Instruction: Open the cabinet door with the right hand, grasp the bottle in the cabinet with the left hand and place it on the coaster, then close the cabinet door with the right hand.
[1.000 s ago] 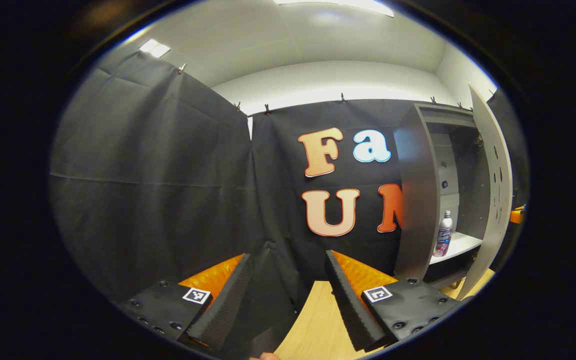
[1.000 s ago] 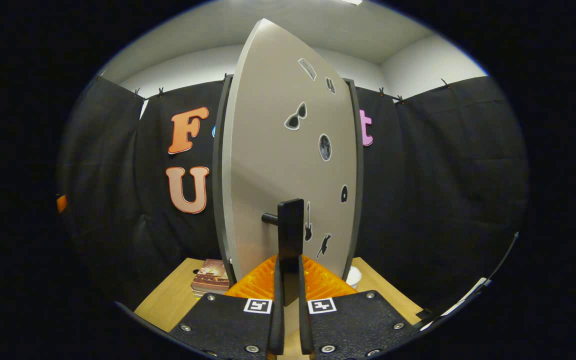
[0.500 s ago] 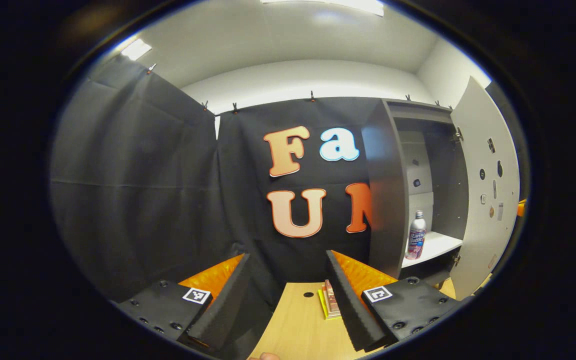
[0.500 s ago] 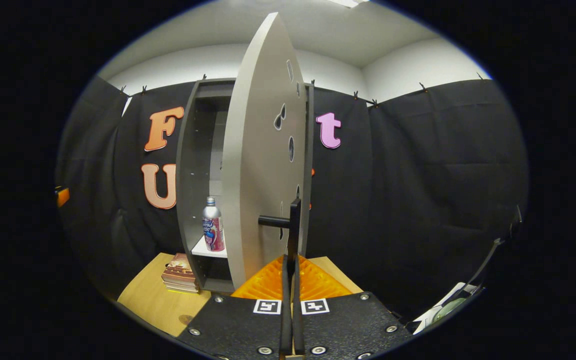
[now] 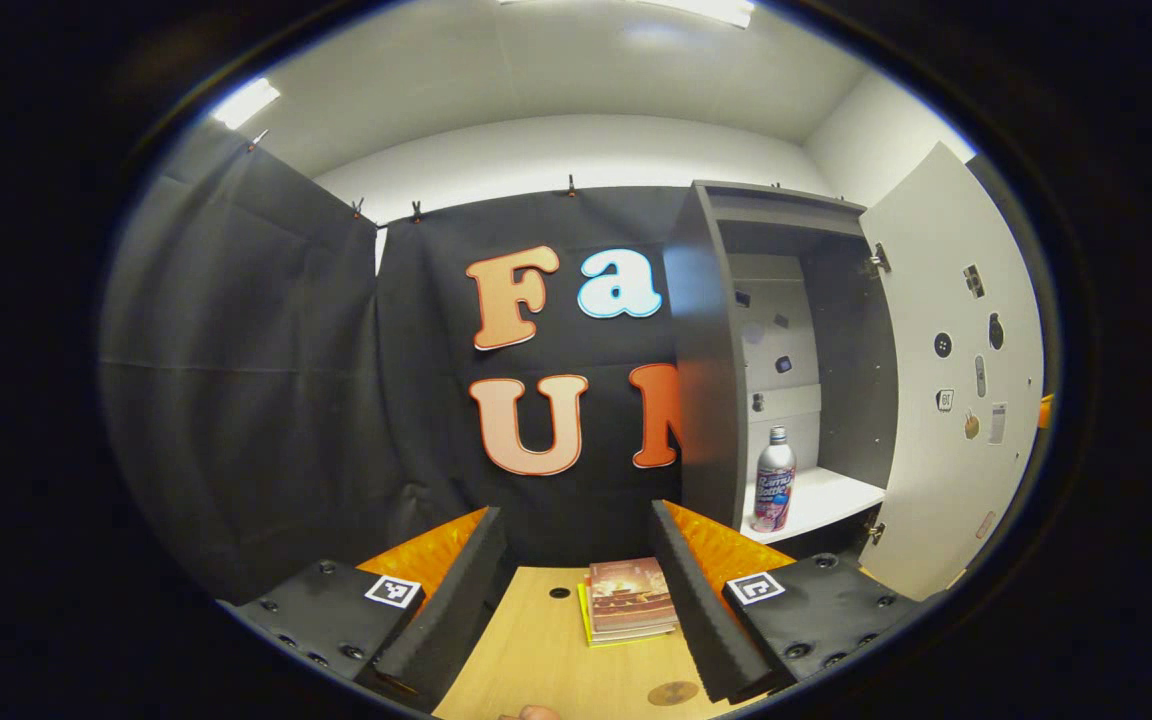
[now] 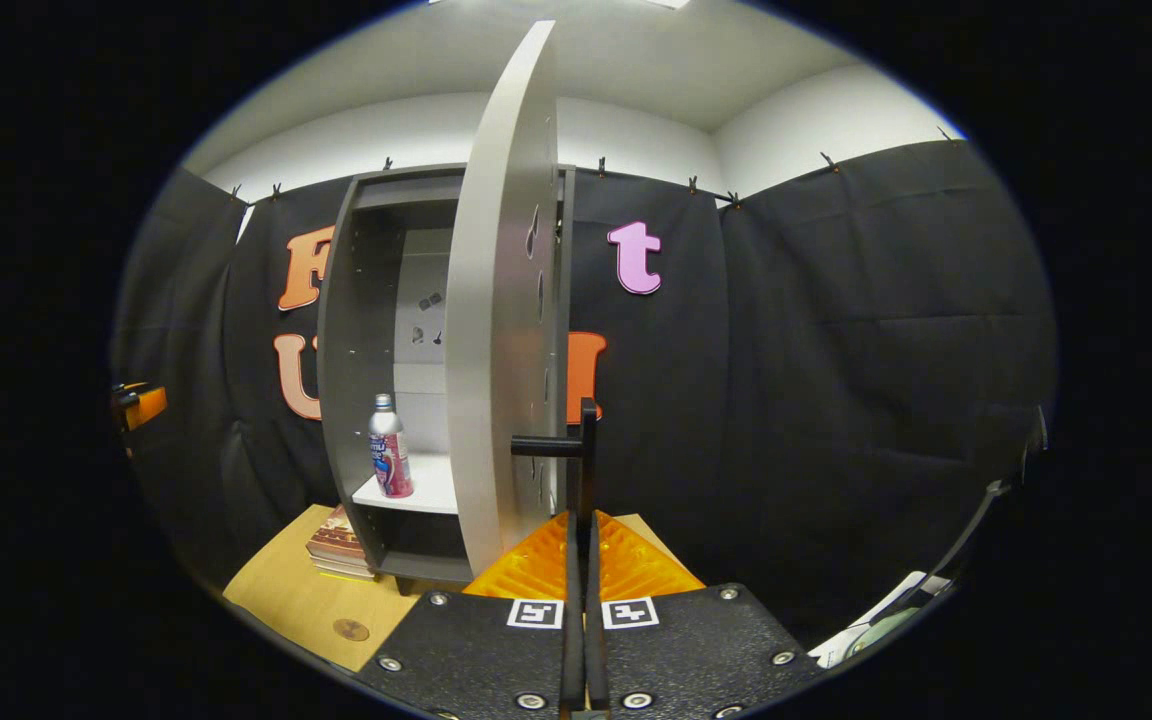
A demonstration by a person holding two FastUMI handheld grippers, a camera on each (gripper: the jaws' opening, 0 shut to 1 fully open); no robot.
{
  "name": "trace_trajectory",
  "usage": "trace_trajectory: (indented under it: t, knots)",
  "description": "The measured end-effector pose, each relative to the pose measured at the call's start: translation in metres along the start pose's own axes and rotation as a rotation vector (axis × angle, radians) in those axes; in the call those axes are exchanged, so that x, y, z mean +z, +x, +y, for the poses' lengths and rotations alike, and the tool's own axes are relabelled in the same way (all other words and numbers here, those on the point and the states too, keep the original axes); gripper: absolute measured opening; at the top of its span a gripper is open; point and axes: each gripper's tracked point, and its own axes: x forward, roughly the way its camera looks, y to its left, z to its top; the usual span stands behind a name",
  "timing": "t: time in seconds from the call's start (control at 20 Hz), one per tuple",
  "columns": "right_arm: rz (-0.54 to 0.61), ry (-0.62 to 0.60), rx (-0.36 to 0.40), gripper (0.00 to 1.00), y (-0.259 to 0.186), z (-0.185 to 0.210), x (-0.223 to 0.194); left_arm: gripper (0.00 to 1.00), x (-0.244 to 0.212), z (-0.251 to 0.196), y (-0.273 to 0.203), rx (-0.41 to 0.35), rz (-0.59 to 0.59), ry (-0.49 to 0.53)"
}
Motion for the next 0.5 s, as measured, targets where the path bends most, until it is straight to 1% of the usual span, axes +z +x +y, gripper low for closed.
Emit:
trace_trajectory:
  t: [0.3, 0.35, 0.5]
  knots:
    - [0.008, 0.037, 0.058, 0.0, 0.006, -0.026, -0.001, 0.94, -0.003, -0.082, 0.028, -0.057, 0.001, -0.018]
    - [0.013, 0.043, 0.063, 0.02, 0.003, -0.031, -0.002, 0.95, -0.005, -0.095, 0.032, -0.068, 0.0, -0.024]
    - [0.033, 0.027, 0.071, 0.05, -0.005, -0.044, -0.012, 0.94, -0.007, -0.141, 0.047, -0.111, 0.003, -0.042]
